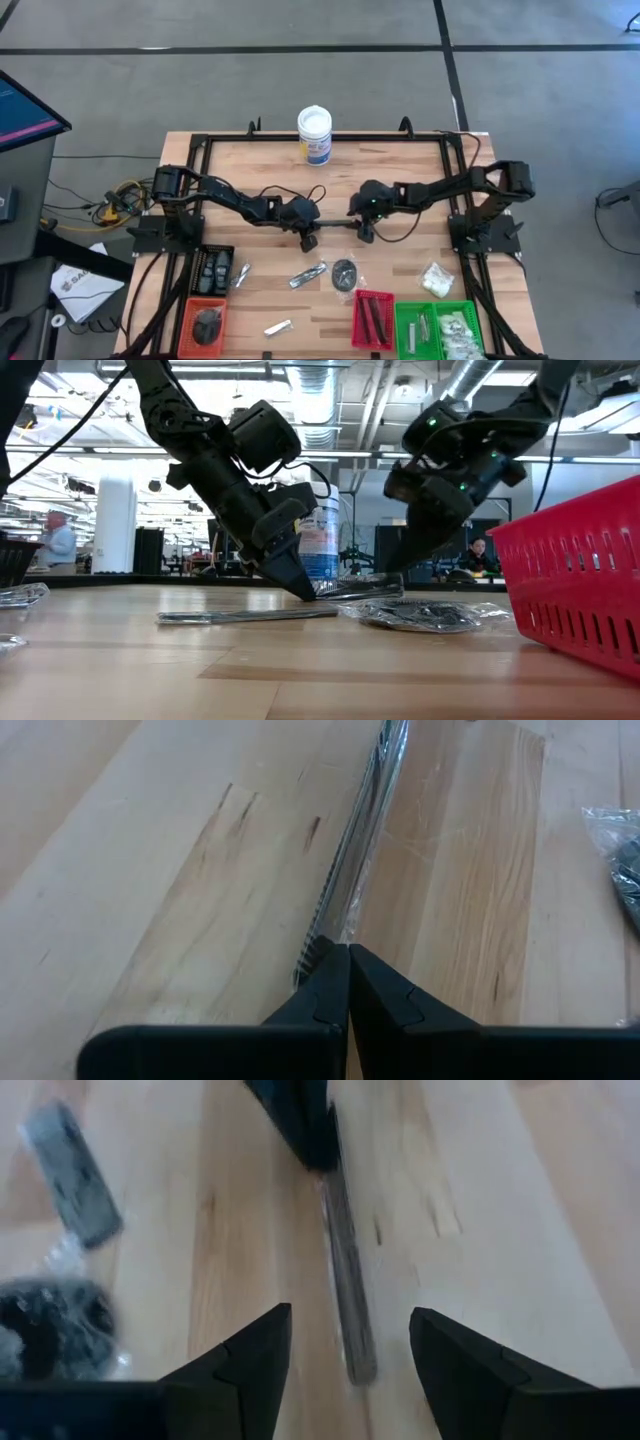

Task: Pick & Place Travel size toiletries
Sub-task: Put the black comb into the red bin

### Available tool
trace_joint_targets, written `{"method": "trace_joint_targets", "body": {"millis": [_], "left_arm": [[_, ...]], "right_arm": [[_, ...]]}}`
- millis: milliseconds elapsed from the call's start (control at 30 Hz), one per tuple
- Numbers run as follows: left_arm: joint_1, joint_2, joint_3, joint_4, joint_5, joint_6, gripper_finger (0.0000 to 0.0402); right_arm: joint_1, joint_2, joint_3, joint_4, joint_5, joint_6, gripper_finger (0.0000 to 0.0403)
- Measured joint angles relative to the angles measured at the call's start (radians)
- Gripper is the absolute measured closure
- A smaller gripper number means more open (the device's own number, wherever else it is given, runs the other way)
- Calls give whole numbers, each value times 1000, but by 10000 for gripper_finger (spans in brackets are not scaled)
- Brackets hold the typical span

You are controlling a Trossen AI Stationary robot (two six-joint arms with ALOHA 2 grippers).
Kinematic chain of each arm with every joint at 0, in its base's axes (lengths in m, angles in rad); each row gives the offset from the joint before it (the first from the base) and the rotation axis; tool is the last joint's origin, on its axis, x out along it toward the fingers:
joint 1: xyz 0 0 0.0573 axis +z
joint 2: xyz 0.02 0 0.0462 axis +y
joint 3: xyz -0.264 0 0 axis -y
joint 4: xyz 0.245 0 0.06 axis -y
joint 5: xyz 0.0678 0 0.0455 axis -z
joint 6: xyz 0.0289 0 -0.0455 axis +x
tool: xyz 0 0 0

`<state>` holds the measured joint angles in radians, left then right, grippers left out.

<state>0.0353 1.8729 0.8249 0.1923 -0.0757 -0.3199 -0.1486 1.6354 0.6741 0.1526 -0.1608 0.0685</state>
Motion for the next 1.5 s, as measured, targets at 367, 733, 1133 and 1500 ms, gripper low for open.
{"method": "trace_joint_targets", "body": {"millis": [367, 733, 1133, 1500], "left_arm": [[-4, 1, 0, -8, 15, 1, 401], [-4, -1, -1, -9, 19, 1, 401], [5, -188, -5, -25, -86, 70, 389], [5, -350, -4, -15, -323, 78, 355]], "right_arm": [[4, 127, 136, -125, 0, -62, 217], [1, 153, 190, -207, 9, -79, 365], [-25, 105, 188, -265, 4, -48, 394], [-121, -152, 189, -259, 32, 165, 400]]}}
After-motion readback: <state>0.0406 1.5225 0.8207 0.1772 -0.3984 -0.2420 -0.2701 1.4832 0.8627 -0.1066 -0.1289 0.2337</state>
